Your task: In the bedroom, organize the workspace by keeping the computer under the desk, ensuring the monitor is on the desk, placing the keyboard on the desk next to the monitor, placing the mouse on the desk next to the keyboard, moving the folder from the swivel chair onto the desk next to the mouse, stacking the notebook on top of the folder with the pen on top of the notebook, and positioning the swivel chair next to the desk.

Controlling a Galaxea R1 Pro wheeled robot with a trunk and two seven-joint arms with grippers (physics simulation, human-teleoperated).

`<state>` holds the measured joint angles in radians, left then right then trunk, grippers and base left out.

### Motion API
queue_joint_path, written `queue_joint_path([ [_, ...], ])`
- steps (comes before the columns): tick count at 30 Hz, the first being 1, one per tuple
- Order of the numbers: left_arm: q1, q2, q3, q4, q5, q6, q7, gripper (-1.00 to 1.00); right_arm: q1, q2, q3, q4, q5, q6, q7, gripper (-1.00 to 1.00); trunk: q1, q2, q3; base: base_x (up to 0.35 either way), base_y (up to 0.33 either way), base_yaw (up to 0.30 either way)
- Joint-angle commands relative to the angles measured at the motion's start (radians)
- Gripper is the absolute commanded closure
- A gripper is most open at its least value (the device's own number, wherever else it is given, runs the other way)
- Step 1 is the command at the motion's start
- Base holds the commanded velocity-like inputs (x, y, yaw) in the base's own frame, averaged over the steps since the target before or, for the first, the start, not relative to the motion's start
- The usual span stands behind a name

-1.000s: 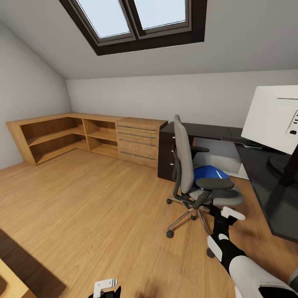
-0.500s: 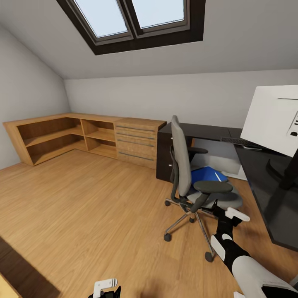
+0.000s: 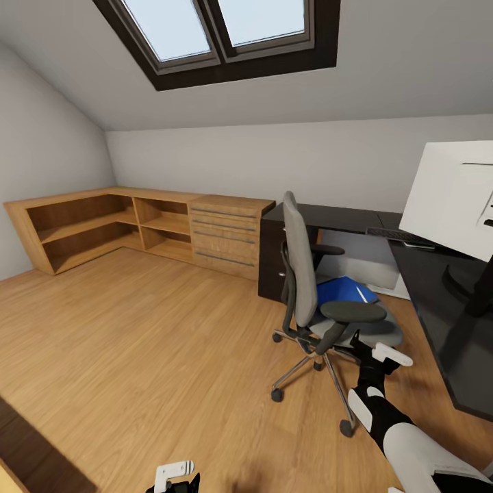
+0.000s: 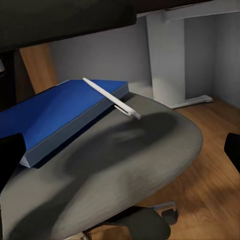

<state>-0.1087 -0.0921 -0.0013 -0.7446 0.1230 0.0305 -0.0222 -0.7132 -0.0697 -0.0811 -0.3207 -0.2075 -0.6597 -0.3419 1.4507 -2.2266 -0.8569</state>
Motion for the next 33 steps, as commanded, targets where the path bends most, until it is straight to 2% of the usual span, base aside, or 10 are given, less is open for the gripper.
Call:
queue_joint_path([
  [1,0.0,0.0,0.0,-0.001,0.01,0.003,-0.002,-1.0,-0.001,0.0,0.0,0.001,-0.004,-0.004,0.002,-1.0,0.0,0.0,-0.001,0.012,0.0,0.0],
  [13,0.0,-0.001,0.001,-0.004,0.012,0.004,-0.001,-1.0,-0.001,0.001,0.004,0.038,-0.003,-0.004,0.004,-1.0,0.0,0.0,-0.001,0.003,0.0,0.0],
  [33,0.0,-0.005,0.001,-0.005,0.012,0.003,0.001,-1.0,-0.001,0.001,0.004,0.052,-0.001,-0.006,0.004,-1.0,0.077,-0.14,-0.064,0.0,0.0,0.0],
])
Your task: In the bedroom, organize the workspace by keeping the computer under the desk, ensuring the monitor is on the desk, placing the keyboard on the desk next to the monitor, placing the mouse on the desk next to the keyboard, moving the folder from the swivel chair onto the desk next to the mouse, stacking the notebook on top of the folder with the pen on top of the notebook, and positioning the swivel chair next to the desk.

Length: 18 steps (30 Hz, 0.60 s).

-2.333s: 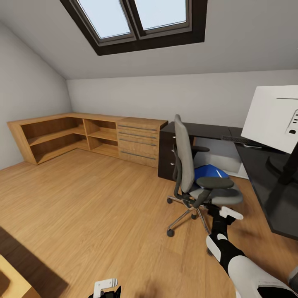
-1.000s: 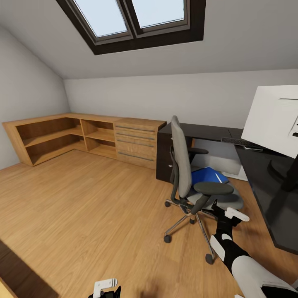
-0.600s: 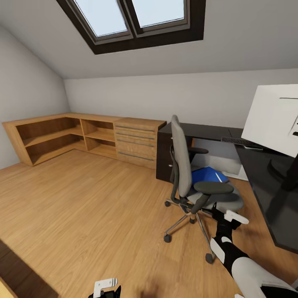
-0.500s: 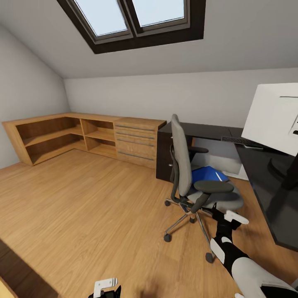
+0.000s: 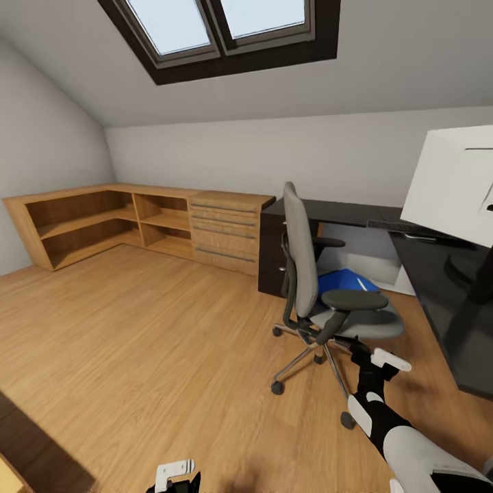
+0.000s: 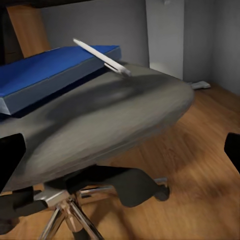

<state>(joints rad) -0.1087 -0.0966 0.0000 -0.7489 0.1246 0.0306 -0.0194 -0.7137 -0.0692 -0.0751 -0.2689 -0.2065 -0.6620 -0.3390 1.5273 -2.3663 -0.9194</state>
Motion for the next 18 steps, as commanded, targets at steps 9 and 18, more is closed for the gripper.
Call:
queue_joint_path([
  [9,0.0,0.0,0.0,0.0,0.01,0.005,-0.001,-1.0,-0.001,-0.001,-0.002,-0.001,-0.003,-0.004,0.002,-1.0,0.008,-0.015,-0.007,0.0,0.0,0.0],
  [18,0.0,0.003,0.001,0.002,0.012,0.003,-0.004,-1.0,-0.001,-0.001,-0.005,-0.002,-0.006,-0.004,0.002,-1.0,0.008,-0.015,-0.007,0.037,0.0,0.0],
])
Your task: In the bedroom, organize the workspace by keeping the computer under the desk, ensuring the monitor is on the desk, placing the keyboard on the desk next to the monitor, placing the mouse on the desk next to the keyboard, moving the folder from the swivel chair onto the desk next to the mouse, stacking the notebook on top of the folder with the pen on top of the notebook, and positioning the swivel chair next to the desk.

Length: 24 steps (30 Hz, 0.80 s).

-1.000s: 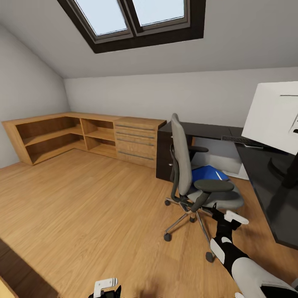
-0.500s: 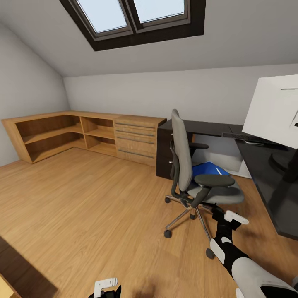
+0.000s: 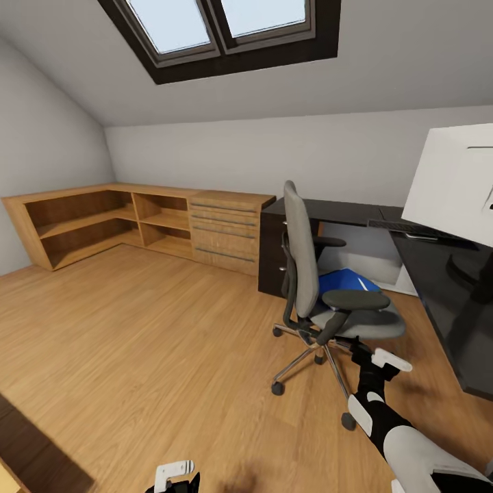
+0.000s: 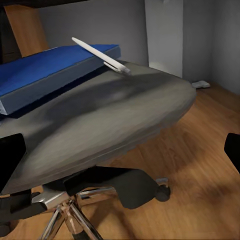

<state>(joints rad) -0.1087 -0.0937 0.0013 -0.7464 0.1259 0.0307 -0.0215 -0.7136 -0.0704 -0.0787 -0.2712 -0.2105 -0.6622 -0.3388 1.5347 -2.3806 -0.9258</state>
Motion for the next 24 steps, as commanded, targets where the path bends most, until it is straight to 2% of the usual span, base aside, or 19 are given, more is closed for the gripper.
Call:
queue_joint_path([
  [1,0.0,0.0,0.0,-0.001,0.01,0.003,-0.003,-1.0,-0.001,0.0,-0.002,0.0,-0.002,-0.004,0.001,-1.0,0.0,0.0,-0.001,0.224,0.0,0.0],
  [24,0.0,0.0,0.0,-0.001,0.009,0.003,-0.003,-1.0,-0.001,0.0,-0.006,0.001,-0.004,-0.005,0.0,-1.0,0.0,0.0,-0.001,0.131,0.0,0.0],
])
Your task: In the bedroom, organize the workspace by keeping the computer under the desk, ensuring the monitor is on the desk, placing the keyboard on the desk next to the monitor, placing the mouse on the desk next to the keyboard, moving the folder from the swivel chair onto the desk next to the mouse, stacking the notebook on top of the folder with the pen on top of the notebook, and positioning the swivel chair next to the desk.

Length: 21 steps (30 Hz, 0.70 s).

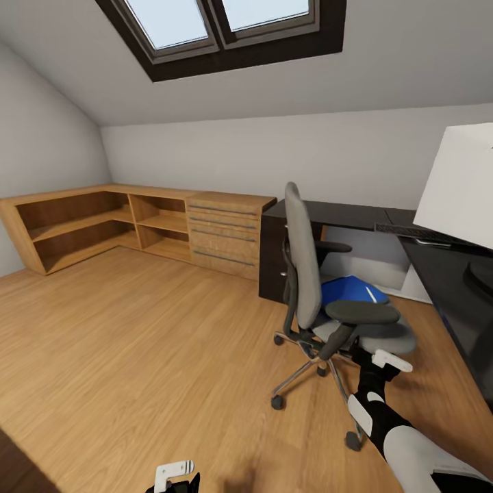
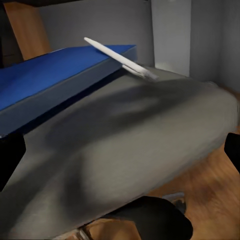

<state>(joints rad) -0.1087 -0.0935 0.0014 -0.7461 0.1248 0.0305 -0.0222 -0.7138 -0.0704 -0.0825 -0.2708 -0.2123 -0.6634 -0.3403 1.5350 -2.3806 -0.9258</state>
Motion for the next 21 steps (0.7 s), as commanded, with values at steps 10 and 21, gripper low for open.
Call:
queue_joint_path([
  [10,0.0,0.0,-0.001,-0.001,0.01,0.003,-0.002,-1.0,0.0,0.001,0.001,-0.001,-0.001,-0.009,0.003,-1.0,0.0,0.0,-0.001,0.004,0.0,0.0],
  [21,0.0,0.0,-0.001,-0.001,0.01,0.003,-0.002,-1.0,-0.001,0.01,0.006,-0.004,-0.001,-0.013,0.003,-1.0,0.0,0.0,-0.001,0.0,0.0,0.0],
])
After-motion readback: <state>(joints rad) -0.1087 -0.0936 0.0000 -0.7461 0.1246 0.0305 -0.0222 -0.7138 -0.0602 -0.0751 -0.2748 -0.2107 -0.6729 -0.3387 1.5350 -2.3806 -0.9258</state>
